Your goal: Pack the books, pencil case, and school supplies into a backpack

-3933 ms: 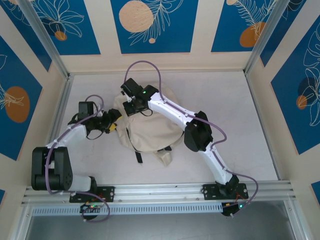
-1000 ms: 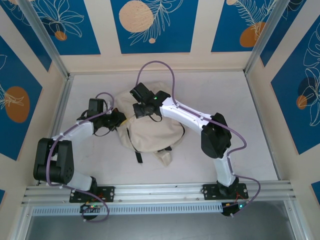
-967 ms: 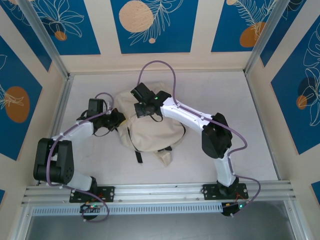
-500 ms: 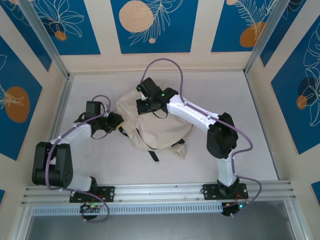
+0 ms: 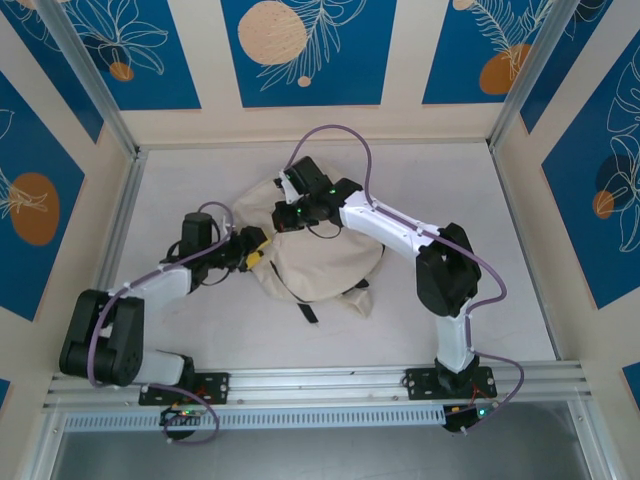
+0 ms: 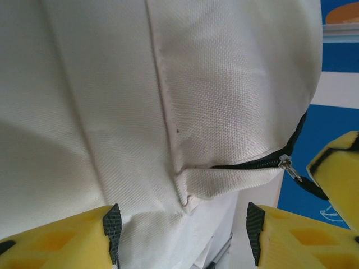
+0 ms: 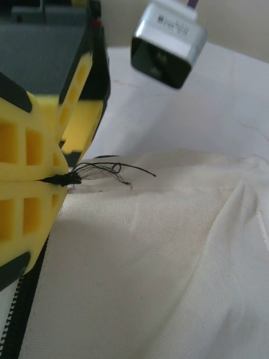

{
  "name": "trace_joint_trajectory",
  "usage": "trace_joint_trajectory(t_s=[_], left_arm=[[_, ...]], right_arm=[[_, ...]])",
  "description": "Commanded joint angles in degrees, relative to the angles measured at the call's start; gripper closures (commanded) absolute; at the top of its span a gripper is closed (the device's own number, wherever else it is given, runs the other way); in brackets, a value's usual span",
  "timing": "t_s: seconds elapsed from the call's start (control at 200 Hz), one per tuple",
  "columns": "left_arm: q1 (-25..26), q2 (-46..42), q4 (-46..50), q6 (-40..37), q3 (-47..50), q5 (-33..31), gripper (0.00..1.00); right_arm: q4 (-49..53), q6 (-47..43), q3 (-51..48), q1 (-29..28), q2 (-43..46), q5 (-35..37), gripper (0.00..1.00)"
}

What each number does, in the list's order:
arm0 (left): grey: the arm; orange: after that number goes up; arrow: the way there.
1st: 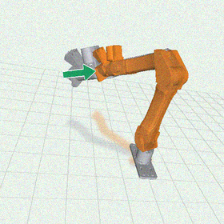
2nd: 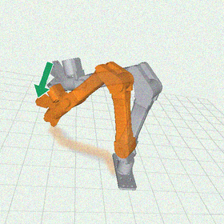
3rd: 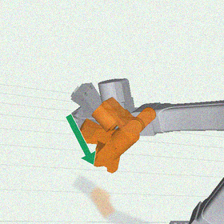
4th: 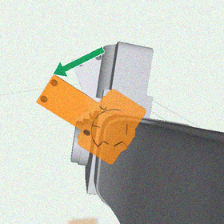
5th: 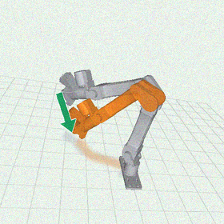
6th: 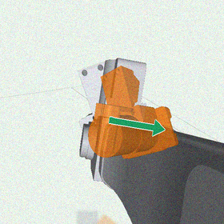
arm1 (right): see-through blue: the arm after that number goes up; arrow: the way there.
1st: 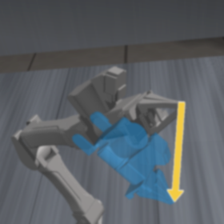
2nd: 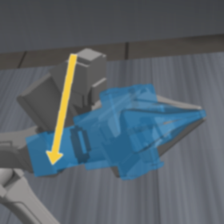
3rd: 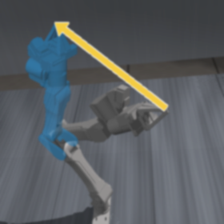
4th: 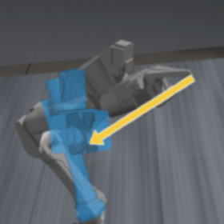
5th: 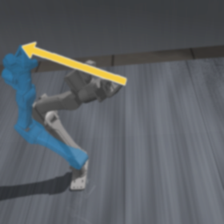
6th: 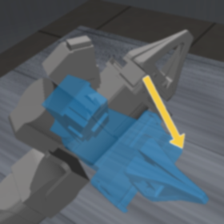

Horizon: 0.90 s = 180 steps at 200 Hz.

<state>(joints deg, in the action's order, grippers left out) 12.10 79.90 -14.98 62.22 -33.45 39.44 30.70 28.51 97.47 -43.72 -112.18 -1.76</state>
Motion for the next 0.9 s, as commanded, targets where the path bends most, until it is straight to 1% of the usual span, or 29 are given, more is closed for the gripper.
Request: trace_joint_trajectory(t_s=[0.0,0.09,0.23,0.34,0.395,0.55,0.74,0.825,0.895], left_arm=[[1.73,3.26,-9.72,4.97,0.36,1.94,0.39],[2.72,5.22,-12.54,6.34,-0.26,1.84,0.44],[3.81,6.79,-10.86,5.53,-1.49,0.39,0.62],[3.96,7.26,-11.03,5.31,-1.64,0.02,0.72],[4.05,7.35,-10.79,5.11,-1.76,-0.15,0.75],[4.28,7.46,-10.25,4.41,-2.08,-0.24,0.8],[4.27,7.38,-10.58,4.49,-2.1,-0.24,0.83],[4.32,7.13,-10.68,4.5,-2.03,-0.33,0.9],[4.26,6.94,-10.52,4.43,-1.74,-0.87,0.99]], right_arm=[[-2.99,2.03,0.15,-0.48,2.5,-7.05,1.0],[-3.19,2.5,0.33,-0.4,2.24,-7.72,1.0],[-3.73,3.3,0.57,-0.52,1.48,-9.81,1.0],[-3.74,3.73,0.46,-1.22,0.8,-10.52,1.0],[-3.89,3.93,0.32,-1.82,0.56,-10.46,1.0],[-4.49,5.26,-0.48,-3.71,-0.23,-10.78,1.0],[-4.78,6.33,-0.59,-5.05,-1.55,-11.39,1.0],[-4.46,5.77,-0.81,-5.12,-1.55,-10.43,1.0],[-2.5,4.44,-0.45,-4.89,-1.09,-6.62,1.0]])
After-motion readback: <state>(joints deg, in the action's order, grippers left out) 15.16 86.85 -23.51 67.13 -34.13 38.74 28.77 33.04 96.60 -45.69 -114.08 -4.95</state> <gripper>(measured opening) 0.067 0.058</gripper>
